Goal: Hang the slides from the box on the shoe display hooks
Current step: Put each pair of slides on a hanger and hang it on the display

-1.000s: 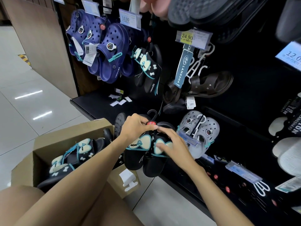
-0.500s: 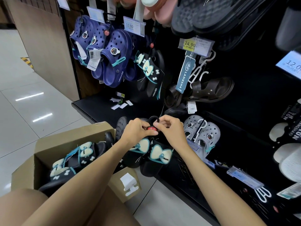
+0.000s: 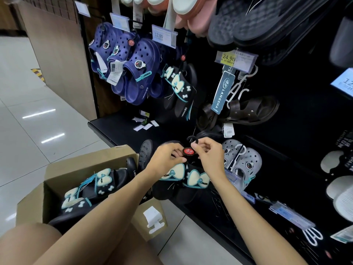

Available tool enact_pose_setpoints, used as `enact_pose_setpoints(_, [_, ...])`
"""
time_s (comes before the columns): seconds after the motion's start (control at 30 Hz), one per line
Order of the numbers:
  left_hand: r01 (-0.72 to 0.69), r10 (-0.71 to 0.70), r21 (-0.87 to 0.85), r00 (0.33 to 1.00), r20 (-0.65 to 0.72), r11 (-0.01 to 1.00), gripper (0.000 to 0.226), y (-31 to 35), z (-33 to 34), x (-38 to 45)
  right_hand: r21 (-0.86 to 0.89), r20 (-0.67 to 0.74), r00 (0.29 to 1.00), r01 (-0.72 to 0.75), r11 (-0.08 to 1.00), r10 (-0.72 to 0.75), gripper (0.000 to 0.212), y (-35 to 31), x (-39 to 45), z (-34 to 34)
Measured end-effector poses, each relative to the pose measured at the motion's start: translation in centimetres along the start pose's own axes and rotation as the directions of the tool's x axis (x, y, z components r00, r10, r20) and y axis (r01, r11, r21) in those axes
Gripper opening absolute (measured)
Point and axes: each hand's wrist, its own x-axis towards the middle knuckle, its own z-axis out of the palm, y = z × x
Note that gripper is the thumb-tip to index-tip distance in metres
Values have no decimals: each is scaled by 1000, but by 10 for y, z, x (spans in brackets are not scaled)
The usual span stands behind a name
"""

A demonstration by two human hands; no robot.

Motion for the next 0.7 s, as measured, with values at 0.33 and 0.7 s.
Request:
enact_pose_setpoints(0.33, [47,-33,188,997,-75,981,20,-7,0,2,68,-63,998,-17,998,21,13,3,9,-3])
enact_pose_setpoints(0.7, [21,-10,178,998,-58,984,10,-7,-4,2,32,-60,998,35,999,-33,11,-2,22,3])
